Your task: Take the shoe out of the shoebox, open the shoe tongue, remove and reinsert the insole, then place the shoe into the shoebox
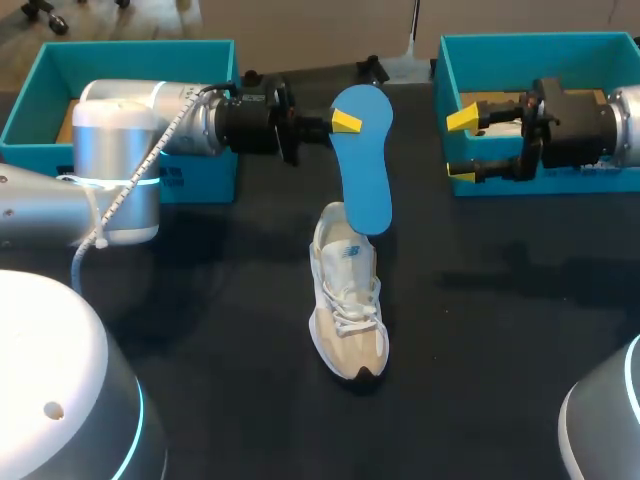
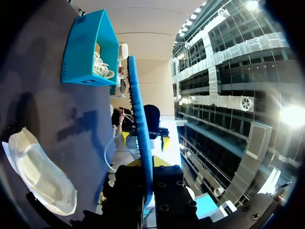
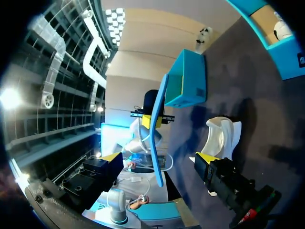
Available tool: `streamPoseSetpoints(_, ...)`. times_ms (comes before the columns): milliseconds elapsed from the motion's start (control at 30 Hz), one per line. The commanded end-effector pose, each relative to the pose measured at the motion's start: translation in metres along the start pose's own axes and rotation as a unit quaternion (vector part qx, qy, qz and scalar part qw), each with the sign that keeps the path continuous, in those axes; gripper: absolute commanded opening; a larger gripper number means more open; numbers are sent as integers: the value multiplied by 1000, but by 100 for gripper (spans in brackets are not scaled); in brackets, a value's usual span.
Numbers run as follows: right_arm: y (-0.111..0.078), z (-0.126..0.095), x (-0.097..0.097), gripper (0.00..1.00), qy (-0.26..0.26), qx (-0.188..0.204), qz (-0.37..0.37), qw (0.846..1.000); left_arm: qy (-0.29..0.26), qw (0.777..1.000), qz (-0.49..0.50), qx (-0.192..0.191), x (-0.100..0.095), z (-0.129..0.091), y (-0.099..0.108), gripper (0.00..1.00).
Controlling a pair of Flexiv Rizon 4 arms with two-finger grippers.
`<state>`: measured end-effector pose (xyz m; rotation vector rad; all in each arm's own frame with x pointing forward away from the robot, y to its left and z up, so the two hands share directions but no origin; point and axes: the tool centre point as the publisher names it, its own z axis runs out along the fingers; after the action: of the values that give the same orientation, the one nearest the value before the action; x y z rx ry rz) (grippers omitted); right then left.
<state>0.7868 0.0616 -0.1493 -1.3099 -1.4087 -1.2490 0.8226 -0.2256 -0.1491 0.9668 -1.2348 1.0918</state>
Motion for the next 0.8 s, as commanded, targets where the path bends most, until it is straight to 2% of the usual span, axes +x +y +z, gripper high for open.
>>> streamPoseSetpoints(33, 2, 2, 0, 100, -1, 1, 1, 1000, -3, 999, 38, -22, 0, -1, 1, 0)
streamPoseSetpoints(133, 2, 2, 0, 100, -1, 1, 1, 1000, -24, 990, 132, -50, -1, -4, 1, 0)
streamPoseSetpoints(167, 2, 2, 0, 100, -1, 1, 1, 1000, -37, 978, 194, -74, -1, -4, 2, 0)
streamPoseSetpoints(233, 2, 2, 0, 100, -1, 1, 1, 1000, -54, 958, 265, -92, -3, -5, 1, 0)
streamPoseSetpoints(267, 2, 2, 0, 100, -1, 1, 1, 1000, -40, 961, 261, -82, -3, -6, -1, 0)
streamPoseSetpoints(467, 2, 2, 0, 100, -1, 1, 1, 1000, -26, 917, 393, -65, 1, -6, -9, 0)
streamPoseSetpoints(700, 2, 2, 0, 100, -1, 1, 1, 1000, -58, 857, 510, -49, 2, -7, -9, 0)
streamPoseSetpoints(733, 2, 2, 0, 100, -1, 1, 1, 1000, -77, 835, 543, -45, 0, -7, -11, 0)
streamPoseSetpoints(800, 2, 2, 0, 100, -1, 1, 1, 1000, -85, 827, 555, -36, 0, -9, -11, 0)
